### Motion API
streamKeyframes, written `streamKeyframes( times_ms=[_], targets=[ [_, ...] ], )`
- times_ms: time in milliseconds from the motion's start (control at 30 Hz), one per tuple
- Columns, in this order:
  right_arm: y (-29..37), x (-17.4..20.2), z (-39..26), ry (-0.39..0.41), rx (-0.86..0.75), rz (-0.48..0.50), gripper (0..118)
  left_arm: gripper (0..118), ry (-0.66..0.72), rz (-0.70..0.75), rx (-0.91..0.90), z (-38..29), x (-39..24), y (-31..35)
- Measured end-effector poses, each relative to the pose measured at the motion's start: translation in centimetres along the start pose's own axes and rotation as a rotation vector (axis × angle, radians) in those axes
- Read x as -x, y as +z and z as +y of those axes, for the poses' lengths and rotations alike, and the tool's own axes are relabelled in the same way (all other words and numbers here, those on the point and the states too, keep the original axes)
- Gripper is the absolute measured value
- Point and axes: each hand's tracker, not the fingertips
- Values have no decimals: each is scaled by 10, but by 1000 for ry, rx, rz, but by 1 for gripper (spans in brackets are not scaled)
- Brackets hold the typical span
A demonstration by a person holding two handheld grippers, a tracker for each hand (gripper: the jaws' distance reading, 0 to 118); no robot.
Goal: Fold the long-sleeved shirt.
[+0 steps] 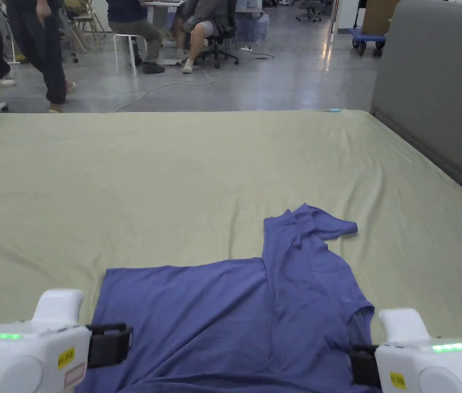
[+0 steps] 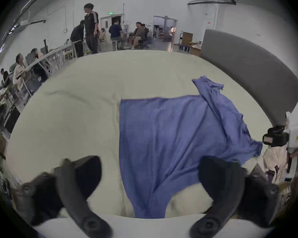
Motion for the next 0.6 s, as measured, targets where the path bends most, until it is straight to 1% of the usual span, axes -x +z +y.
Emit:
streamKeyframes(
  times_ms=[33, 67, 100, 133, 167, 200, 233, 300, 333, 367, 400, 433, 467, 500, 567, 600],
  targets=[
    [-11, 5, 7, 4, 7, -6, 0, 35, -9, 2, -21, 7, -2, -7],
    [-17, 5, 15, 42, -3, -51, 0, 35, -10, 8, -25, 13, -4, -16],
    [-26, 9, 25, 34, 18, 6, 0, 0, 18, 44, -42, 20, -4, -30],
    [-36, 13, 40, 49, 40, 61, 0, 0, 26, 23, -18, 27, -4, -40],
    [-43, 18, 56, 47, 39, 62, 0, 0, 35, 5, -5, 32, -4, -49],
    [-55, 13, 71, 59, 23, 67, 0, 0, 46, 1, 1, 38, -4, -58],
    [-65, 17, 93, 78, -8, 89, 0, 0, 58, 7, 9, 43, 1, -69],
    [-85, 24, 142, 98, -22, 100, 0, 0, 65, 10, 13, 52, 2, -85],
    [-101, 29, 168, 92, -55, 110, 0, 0, 63, 16, 15, 56, 3, -93],
    [-116, 32, 194, 81, -70, 124, 4, 0, 59, 13, 17, 60, -1, -98],
    [-131, 35, 216, 70, -71, 143, 21, 0, 58, 28, 21, 63, -1, -104],
    [-149, 39, 238, 76, -48, 148, 55, 0, 65, 40, 24, 66, -1, -108],
    [-167, 46, 258, 81, -22, 157, 71, 0, 73, 39, 30, 69, 0, -112],
    [-187, 53, 273, 119, 20, 144, 76, 0, 89, 32, 35, 72, 6, -117],
    [-219, 64, 292, 147, 75, 146, 76, 0, 116, 34, 29, 73, 8, -121],
    [-236, 67, 297, 141, 109, 159, 76, 0, 124, 26, 35, 73, 10, -123]
  ],
)
